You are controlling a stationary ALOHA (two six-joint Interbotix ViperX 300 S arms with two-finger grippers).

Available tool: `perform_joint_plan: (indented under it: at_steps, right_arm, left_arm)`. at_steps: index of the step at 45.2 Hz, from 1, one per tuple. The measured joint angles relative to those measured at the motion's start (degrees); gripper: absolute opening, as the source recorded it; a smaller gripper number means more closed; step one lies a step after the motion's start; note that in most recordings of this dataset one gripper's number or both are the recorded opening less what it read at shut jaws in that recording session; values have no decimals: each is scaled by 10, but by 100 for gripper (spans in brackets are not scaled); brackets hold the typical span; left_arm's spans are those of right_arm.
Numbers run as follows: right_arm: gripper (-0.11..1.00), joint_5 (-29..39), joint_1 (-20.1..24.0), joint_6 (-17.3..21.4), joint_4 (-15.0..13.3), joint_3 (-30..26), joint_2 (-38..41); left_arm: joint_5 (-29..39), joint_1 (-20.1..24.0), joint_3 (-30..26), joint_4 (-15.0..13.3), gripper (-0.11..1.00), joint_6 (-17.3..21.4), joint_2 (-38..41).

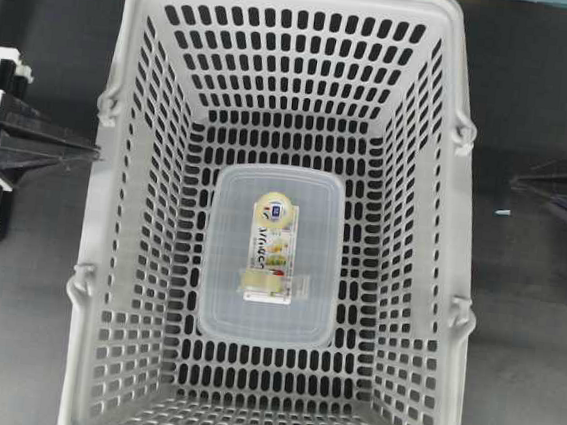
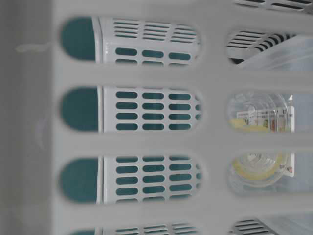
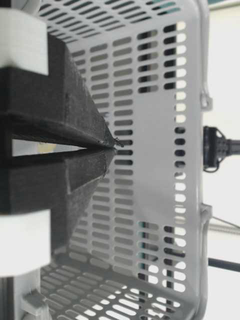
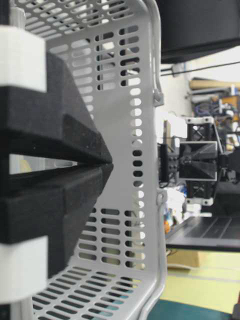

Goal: Pick up the tape dispenser from the shopping basket with the left arm.
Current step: 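Move the left gripper over the basket toward the clear tape dispenser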

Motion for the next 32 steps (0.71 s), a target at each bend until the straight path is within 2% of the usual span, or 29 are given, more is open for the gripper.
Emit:
perform_joint_plan:
  at_steps: [3, 6, 11, 18, 21, 25, 32]
  right_arm:
    - [6, 1, 1, 0, 0, 0, 0]
    - [-1, 3, 2, 4, 1, 0, 0]
    - [-1, 15, 4, 19, 4, 0, -1]
    - [0, 38, 4, 40, 4, -1, 0]
    - [3, 54, 4, 42, 4, -4, 1]
    - [16, 89, 5, 42, 4, -14, 1]
    - [59, 153, 6, 41, 4, -30, 2]
  left_arm:
    - [9, -2, -4, 7, 1, -7, 4]
    - [31, -9, -22, 17, 0, -19, 16]
    - [81, -23, -60, 20, 0, -33, 38]
    - [195, -47, -134, 21, 0, -38, 87]
    - [243, -58, -171, 21, 0, -40, 115]
    - [298, -67, -216, 21, 0, -40, 152]
    - [395, -70, -296, 22, 0, -41, 228]
